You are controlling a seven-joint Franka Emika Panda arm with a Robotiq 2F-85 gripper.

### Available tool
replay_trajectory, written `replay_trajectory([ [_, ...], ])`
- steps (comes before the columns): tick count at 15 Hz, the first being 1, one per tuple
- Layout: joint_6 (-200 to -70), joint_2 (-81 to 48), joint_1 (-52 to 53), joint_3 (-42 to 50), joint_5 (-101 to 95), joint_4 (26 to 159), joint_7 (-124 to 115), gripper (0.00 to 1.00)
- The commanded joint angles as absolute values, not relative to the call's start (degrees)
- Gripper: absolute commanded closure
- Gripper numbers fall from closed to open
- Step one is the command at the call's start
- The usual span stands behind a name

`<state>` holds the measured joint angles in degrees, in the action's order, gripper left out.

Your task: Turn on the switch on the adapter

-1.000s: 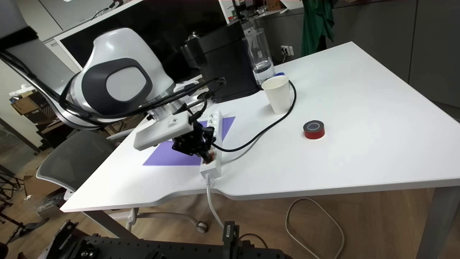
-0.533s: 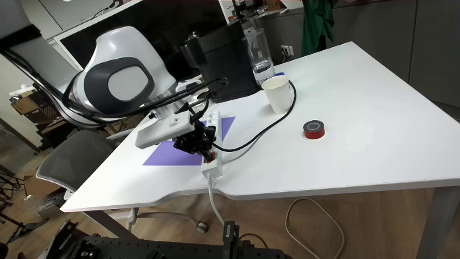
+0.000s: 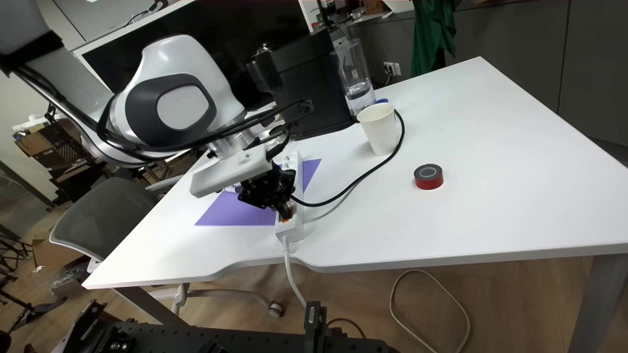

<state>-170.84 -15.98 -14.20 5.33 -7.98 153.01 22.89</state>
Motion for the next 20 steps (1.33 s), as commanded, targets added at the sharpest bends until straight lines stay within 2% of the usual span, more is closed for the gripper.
replay_trajectory([
  [1,-168.0,-18.3,-18.2,1.3,-5.4,150.6,26.6,1.0],
  [11,-160.7,-21.5,-25.2,-3.9,5.1,146.4,38.7,1.0],
  [20,-156.6,-11.1,-19.8,0.0,3.6,151.1,37.1,1.0],
])
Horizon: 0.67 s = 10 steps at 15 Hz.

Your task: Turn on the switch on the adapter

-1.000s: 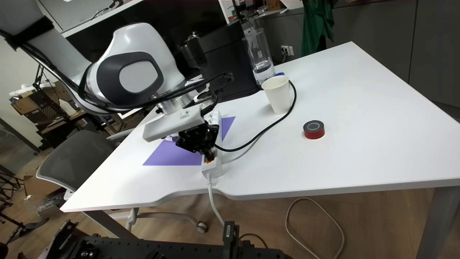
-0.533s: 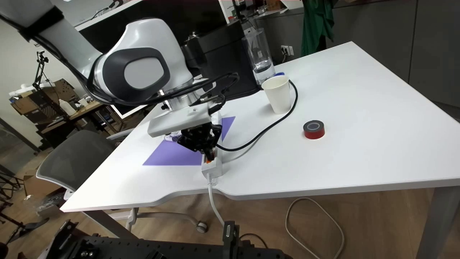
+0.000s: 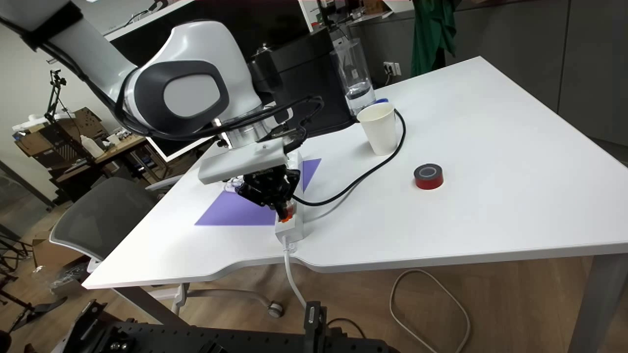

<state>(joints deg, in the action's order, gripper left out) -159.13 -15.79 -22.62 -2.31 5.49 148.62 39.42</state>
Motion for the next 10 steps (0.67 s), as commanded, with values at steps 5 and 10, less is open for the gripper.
replay_trajectory([
  [5,-155.3,-8.2,-14.9,5.1,-2.7,152.4,31.4,1.0],
  [10,-156.8,-8.4,-11.6,9.3,-13.9,152.5,21.9,1.0],
])
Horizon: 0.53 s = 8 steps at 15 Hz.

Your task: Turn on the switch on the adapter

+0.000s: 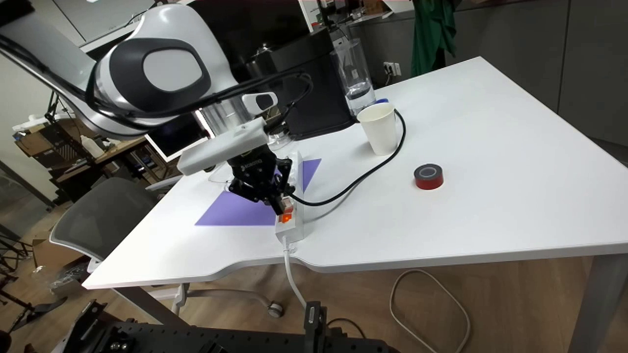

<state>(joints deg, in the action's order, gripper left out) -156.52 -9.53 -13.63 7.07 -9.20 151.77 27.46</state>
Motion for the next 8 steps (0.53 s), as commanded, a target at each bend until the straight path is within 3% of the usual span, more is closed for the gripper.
replay_trajectory([
  [1,-157.2,-8.7,-11.2,9.6,-15.1,152.5,20.6,1.0],
  [8,-162.0,-10.7,-8.3,10.1,-19.1,152.7,14.8,1.0],
])
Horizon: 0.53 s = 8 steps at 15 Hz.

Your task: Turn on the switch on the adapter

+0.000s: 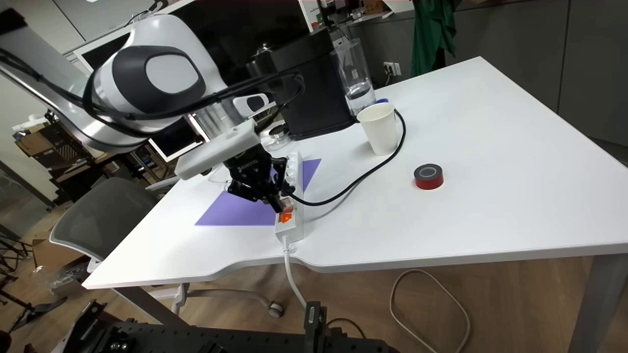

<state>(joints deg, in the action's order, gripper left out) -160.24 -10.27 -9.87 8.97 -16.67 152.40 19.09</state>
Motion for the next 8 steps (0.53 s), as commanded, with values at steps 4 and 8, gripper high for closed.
replay_trajectory([
  [4,-164.2,-12.5,-6.7,11.5,-21.0,152.3,11.7,1.0],
  [8,-166.1,-14.4,-5.1,13.5,-22.5,152.0,9.2,1.0],
])
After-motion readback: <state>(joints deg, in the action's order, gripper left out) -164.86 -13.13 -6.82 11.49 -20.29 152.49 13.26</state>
